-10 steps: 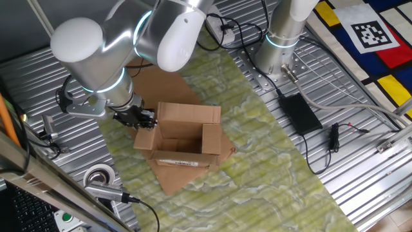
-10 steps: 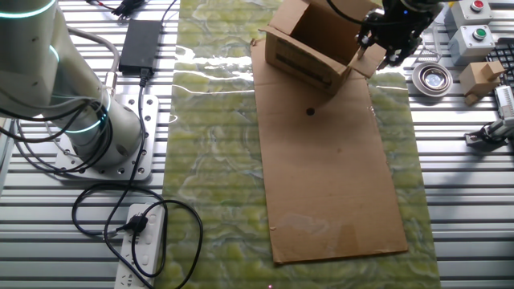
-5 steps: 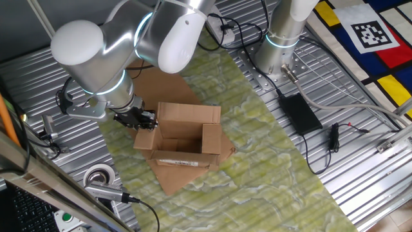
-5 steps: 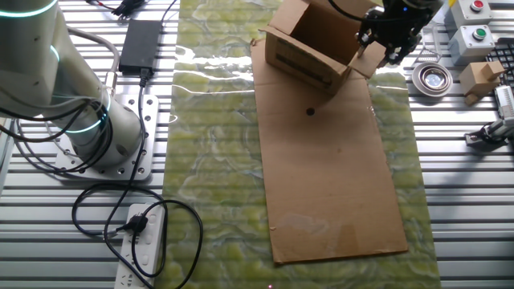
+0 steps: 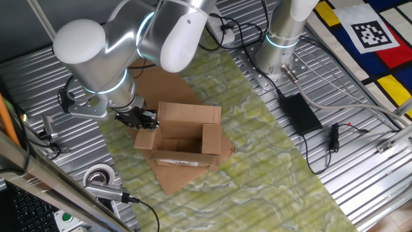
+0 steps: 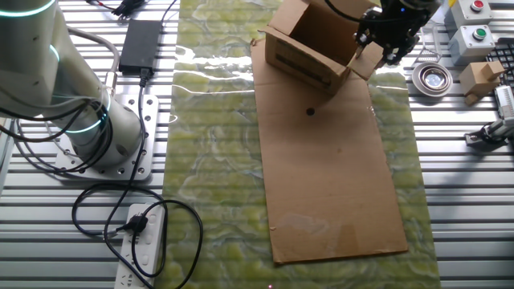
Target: Open a box
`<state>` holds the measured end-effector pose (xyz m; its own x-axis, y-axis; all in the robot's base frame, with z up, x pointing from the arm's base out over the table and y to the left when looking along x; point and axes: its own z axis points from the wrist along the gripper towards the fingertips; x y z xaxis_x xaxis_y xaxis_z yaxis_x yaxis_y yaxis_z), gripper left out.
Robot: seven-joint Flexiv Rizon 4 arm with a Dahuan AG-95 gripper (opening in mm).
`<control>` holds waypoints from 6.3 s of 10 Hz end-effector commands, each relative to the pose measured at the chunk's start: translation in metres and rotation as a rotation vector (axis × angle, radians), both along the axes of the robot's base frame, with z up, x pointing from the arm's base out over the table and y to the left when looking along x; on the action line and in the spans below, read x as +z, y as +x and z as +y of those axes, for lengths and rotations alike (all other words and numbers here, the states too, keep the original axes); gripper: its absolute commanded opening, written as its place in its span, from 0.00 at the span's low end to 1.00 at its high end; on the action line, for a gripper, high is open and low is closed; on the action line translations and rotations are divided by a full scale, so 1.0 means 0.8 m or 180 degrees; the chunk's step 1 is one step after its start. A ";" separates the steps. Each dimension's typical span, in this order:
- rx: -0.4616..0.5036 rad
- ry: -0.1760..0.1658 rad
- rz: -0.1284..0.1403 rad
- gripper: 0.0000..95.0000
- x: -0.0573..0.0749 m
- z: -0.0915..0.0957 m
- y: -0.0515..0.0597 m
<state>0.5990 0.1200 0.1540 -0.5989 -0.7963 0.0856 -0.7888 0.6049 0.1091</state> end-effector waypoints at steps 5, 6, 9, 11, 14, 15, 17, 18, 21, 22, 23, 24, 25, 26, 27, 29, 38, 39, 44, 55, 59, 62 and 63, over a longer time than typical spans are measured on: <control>-0.0021 0.0000 0.0008 0.40 -0.001 0.003 -0.003; -0.0029 0.0000 0.0010 0.40 0.000 0.004 -0.003; -0.0062 -0.0011 0.0009 0.40 -0.004 0.008 -0.004; -0.0075 -0.0015 0.0004 0.40 -0.006 0.011 -0.004; -0.0087 -0.0041 -0.0014 0.40 -0.012 0.014 -0.008; -0.0100 -0.0048 -0.0018 0.40 -0.015 0.016 -0.010; -0.0111 -0.0056 -0.0024 0.20 -0.019 0.017 -0.011; -0.0126 -0.0058 -0.0033 0.20 -0.021 0.017 -0.012; -0.0165 -0.0062 -0.0041 0.00 -0.027 0.017 -0.018; -0.0172 -0.0063 -0.0045 0.00 -0.028 0.017 -0.019; -0.0174 -0.0066 -0.0043 0.00 -0.028 0.016 -0.019; -0.0176 -0.0073 -0.0043 0.00 -0.028 0.016 -0.019; -0.0157 -0.0075 -0.0045 0.00 -0.027 0.015 -0.020; -0.0121 -0.0076 -0.0047 0.00 -0.025 0.012 -0.020; -0.0081 -0.0080 -0.0048 0.00 -0.023 0.008 -0.021; -0.0025 -0.0079 -0.0057 0.00 -0.017 -0.002 -0.023; 0.0017 -0.0102 -0.0133 0.00 -0.020 -0.013 -0.006; 0.0010 -0.0117 -0.0134 0.00 -0.021 -0.015 -0.007; -0.0026 -0.0110 -0.0136 0.60 -0.020 -0.017 -0.008; -0.0207 -0.0051 0.0123 0.60 0.026 0.012 -0.038; -0.0256 -0.0056 0.0102 0.40 0.012 0.035 -0.070; -0.0293 -0.0068 0.0104 0.40 0.010 0.047 -0.085; -0.0297 -0.0068 0.0099 0.40 0.008 0.050 -0.090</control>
<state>0.5248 0.1610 0.1609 -0.6671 -0.7354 0.1190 -0.7259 0.6776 0.1184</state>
